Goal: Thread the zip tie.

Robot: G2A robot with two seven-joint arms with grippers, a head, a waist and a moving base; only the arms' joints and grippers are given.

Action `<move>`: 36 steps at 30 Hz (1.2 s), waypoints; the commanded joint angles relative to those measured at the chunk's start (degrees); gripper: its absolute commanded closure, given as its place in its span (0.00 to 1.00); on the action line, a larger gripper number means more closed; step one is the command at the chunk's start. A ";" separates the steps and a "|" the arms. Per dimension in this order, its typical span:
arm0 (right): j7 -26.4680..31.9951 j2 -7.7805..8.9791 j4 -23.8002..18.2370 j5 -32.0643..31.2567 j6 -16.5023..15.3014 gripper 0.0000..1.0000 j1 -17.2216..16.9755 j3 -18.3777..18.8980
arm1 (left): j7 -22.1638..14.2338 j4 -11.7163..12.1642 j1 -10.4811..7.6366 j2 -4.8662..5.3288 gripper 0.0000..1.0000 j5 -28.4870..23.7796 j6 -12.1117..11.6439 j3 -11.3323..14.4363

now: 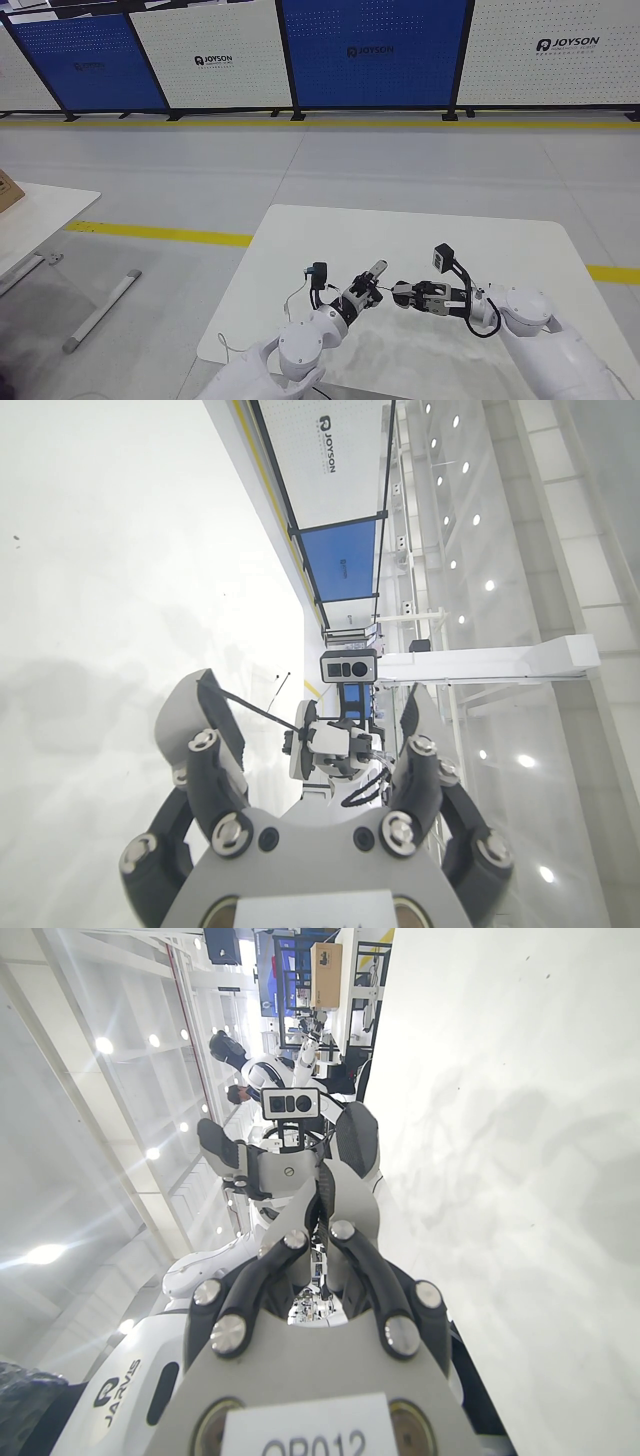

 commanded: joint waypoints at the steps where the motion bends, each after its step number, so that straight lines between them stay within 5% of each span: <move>1: 0.00 0.00 0.00 0.00 0.00 1.00 0.00 0.00 | -0.41 -0.07 0.15 -0.04 0.83 0.65 0.18 -0.13; 6: 0.00 0.00 0.00 0.00 0.00 1.00 0.00 0.00 | -1.21 -0.39 0.84 -0.10 1.00 2.33 -0.32 -0.72; 14: 0.00 0.00 0.00 0.00 0.00 1.00 0.00 0.00 | -3.69 -0.95 1.93 -0.01 1.00 5.35 -0.75 -1.61; 19: 0.00 0.00 0.00 0.00 0.00 1.00 0.00 0.00 | -5.32 -1.34 2.61 0.05 0.85 7.08 -0.81 -2.10; 30: 0.00 0.00 0.00 0.00 0.00 1.00 0.00 0.00 | -6.56 -1.14 3.26 -0.19 1.00 8.57 -0.35 -3.11; 36: 0.00 0.00 0.00 0.00 0.00 1.00 0.00 0.00 | -7.11 -0.99 3.56 -0.38 0.99 9.00 -0.27 -3.44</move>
